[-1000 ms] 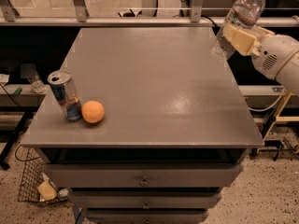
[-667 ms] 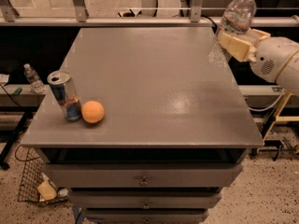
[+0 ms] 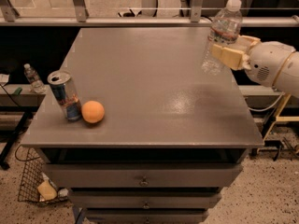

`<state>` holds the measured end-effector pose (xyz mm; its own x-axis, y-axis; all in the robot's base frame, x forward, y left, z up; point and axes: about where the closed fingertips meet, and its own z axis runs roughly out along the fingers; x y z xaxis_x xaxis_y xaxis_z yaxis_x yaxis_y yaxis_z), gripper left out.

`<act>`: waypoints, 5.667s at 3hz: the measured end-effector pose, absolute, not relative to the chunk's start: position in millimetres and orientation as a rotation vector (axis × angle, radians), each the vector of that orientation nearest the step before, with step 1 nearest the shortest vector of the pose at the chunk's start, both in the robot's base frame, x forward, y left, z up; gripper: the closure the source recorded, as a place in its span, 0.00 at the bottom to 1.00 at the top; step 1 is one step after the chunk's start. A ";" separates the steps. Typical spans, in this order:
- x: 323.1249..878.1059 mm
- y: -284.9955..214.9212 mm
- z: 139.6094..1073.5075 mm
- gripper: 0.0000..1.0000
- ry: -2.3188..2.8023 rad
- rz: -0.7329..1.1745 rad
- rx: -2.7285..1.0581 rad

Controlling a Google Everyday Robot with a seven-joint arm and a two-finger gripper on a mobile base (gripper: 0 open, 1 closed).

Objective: Place water bottle upright

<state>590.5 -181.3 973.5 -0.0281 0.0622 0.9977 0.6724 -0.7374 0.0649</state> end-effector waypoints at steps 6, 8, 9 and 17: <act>561.6 -121.7 909.2 1.00 -0.949 -1.513 -1.839; 558.3 -115.2 906.7 0.82 -0.955 -1.498 -1.838; 557.7 -112.7 908.9 0.59 -0.961 -1.499 -1.833; 531.9 -187.2 869.9 0.00 -0.913 -1.395 -2.094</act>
Offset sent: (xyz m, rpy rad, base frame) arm -0.0177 0.0271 -0.0431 -0.0721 0.1041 0.1387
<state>531.9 -187.2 869.9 0.2654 0.2715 0.9251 0.7389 -0.6736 -0.0143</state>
